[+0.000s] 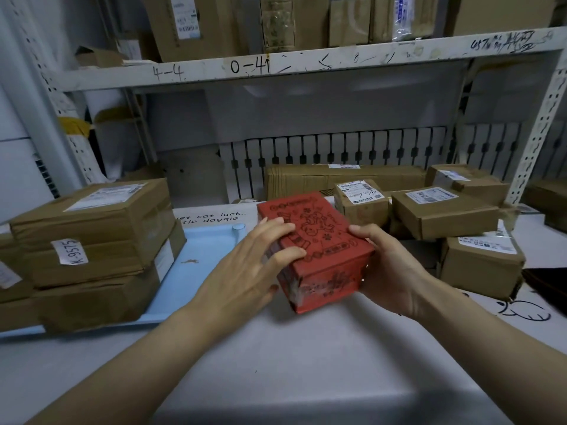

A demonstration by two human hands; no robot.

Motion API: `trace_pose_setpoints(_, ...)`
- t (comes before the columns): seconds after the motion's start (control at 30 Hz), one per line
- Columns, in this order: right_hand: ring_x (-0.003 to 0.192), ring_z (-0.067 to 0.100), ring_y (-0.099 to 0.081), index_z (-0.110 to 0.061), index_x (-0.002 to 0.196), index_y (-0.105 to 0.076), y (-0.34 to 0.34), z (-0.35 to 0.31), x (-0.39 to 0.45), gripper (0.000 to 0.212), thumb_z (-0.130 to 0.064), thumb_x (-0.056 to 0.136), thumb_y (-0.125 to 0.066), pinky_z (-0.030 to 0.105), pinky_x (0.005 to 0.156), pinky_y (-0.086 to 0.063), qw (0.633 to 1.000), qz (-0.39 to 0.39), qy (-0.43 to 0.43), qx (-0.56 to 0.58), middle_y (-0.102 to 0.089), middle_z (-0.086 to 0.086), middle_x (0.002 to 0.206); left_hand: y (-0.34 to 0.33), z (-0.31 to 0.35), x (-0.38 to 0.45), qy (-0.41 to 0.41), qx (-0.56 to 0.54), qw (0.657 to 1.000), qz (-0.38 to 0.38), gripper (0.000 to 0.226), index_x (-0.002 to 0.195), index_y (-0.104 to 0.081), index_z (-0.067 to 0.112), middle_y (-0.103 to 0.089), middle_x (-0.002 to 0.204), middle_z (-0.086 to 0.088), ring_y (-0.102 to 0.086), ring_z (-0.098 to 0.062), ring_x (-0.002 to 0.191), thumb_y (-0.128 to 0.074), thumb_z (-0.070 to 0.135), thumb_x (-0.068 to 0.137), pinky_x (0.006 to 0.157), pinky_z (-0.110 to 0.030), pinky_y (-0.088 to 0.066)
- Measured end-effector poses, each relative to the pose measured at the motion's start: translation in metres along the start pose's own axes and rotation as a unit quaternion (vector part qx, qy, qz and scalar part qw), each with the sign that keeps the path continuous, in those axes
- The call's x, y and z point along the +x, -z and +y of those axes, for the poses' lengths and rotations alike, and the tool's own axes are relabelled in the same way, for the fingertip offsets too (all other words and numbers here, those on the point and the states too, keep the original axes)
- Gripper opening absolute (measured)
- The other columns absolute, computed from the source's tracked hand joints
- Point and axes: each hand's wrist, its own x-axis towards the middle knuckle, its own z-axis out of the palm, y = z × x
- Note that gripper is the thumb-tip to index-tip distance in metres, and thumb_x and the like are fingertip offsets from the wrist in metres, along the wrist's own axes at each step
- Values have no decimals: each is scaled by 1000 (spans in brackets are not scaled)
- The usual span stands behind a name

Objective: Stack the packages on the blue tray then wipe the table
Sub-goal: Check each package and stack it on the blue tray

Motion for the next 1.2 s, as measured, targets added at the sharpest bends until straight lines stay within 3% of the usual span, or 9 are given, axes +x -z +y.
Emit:
trace_pose_setpoints(0.13,105,30,-48,-4,125,-64,2,2,2,74,-34,58,-73,46,93,-34,999,-33,18,16,-60,19,119,-2,-2,-5,15,14,1000,-1,80,129,-42,22,-34,144,-9,-33,-33,142,-85,5,63,114,-47,-36)
trace_pose_setpoints(0.27,111,32,-50,-7,125,-65,3,1,1,60,-24,67,-61,54,117,-24,996,-77,41,24,-58,27,135,-3,-2,-6,14,23,999,23,76,129,-44,22,-37,142,-10,-34,-32,141,-83,4,66,117,-45,-32)
trace_pose_setpoints(0.43,111,32,-51,-7,124,-64,3,2,1,56,-19,70,-54,53,118,-22,993,-105,42,34,-63,19,121,-2,-2,-6,10,28,999,31,78,130,-44,21,-37,142,-9,-34,-31,141,-83,2,65,117,-44,-30)
trace_pose_setpoints(0.63,108,30,-50,-10,120,-66,2,2,-1,56,-24,67,-60,47,107,-32,994,-102,31,25,-62,17,115,-2,-5,-3,16,57,998,24,96,140,-37,20,-34,146,-10,-29,-33,144,-86,4,59,118,-51,-26)
trace_pose_setpoints(0.77,119,37,-56,-9,133,-61,0,2,-6,66,-42,76,-68,51,112,-36,991,-129,14,6,-59,24,135,1,-9,2,23,24,999,28,98,142,-33,16,-35,149,-12,-27,-33,147,-89,18,62,119,-56,-23)
trace_pose_setpoints(0.9,91,27,-61,-18,78,-80,0,-5,-11,62,-65,93,-43,42,94,-43,992,-123,35,-21,-70,11,90,6,-4,4,105,-103,988,36,95,140,-32,19,-45,144,-5,-40,-20,140,-83,31,61,118,-51,-28)
trace_pose_setpoints(1.03,90,26,-56,-13,110,-74,-2,-5,-8,70,-73,81,-52,39,85,-45,992,-82,68,-72,-62,11,100,15,9,8,321,-351,879,35,95,135,-29,32,-49,131,17,-52,7,118,-90,36,62,93,-19,-51)
trace_pose_setpoints(1.1,102,25,-61,-15,117,-71,-4,-4,-8,70,-72,81,-52,39,95,-43,987,-74,88,-114,-70,5,111,15,10,13,393,-449,801,50,89,131,-36,29,-57,128,13,-60,8,109,-92,36,61,87,-23,-56)
trace_pose_setpoints(1.2,118,27,-62,-12,124,-67,-9,-5,-8,74,-67,76,-59,40,100,-46,981,-91,106,-132,-69,8,122,17,10,19,465,-573,670,83,77,121,-53,19,-72,117,-1,-71,-14,101,-86,42,54,92,-47,-56)
